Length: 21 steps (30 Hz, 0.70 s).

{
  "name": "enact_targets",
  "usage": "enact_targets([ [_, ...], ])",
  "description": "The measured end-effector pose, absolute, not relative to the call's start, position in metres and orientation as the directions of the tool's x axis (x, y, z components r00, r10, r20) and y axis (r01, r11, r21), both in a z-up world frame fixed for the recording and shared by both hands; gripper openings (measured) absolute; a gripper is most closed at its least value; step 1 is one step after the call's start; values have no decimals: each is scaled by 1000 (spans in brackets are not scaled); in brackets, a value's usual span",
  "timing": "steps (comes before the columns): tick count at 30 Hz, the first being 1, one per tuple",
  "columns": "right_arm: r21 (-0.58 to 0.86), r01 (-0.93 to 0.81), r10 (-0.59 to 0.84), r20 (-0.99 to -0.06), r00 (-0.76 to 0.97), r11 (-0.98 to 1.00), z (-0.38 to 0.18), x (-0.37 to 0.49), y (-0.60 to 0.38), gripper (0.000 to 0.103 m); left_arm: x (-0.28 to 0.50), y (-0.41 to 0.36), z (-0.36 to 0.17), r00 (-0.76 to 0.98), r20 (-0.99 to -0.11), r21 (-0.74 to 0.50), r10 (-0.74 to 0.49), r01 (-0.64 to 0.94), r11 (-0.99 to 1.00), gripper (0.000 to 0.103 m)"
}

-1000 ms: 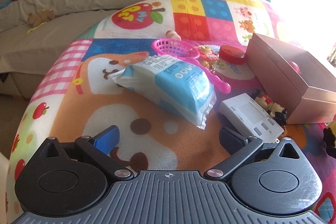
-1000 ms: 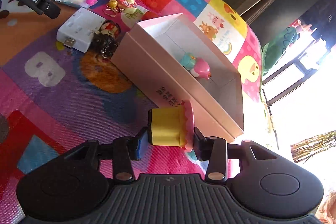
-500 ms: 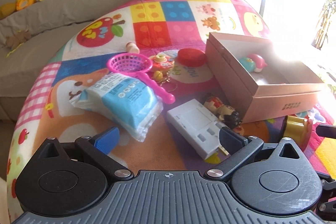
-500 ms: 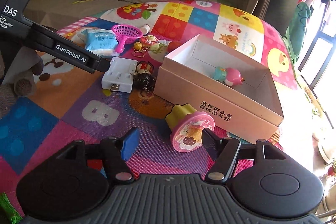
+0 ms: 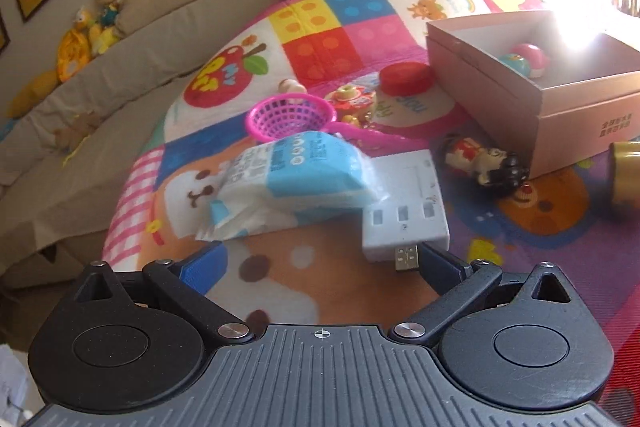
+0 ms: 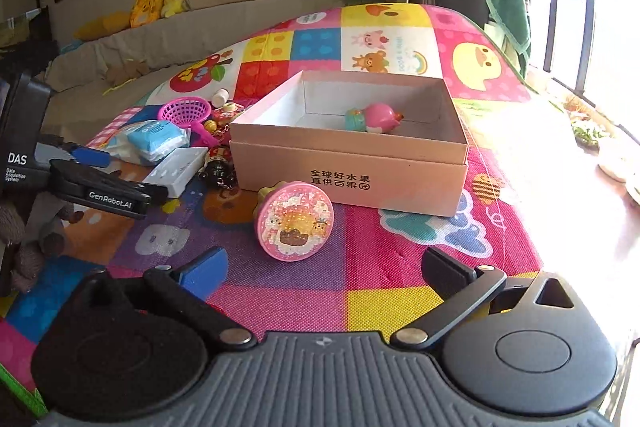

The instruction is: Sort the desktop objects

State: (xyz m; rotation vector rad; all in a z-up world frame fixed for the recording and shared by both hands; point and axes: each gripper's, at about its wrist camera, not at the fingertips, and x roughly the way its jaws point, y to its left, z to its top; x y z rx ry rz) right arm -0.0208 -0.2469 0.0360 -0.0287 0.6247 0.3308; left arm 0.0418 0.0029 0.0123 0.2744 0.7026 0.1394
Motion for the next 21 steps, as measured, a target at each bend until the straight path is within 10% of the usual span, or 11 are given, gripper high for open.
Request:
enact_targets([
  [7, 187, -316, 365, -564, 741, 930, 32, 6, -236, 101, 25, 43, 19, 741, -666, 70, 90, -59, 996, 103],
  [13, 293, -265, 393, -624, 675, 919, 20, 41, -232, 56, 12, 23, 12, 692, -720, 23, 50, -48, 999, 103],
  [21, 96, -309, 293, -659, 692, 946, 46, 22, -222, 54, -9, -10, 16, 687, -725, 123, 47, 62, 990, 103],
])
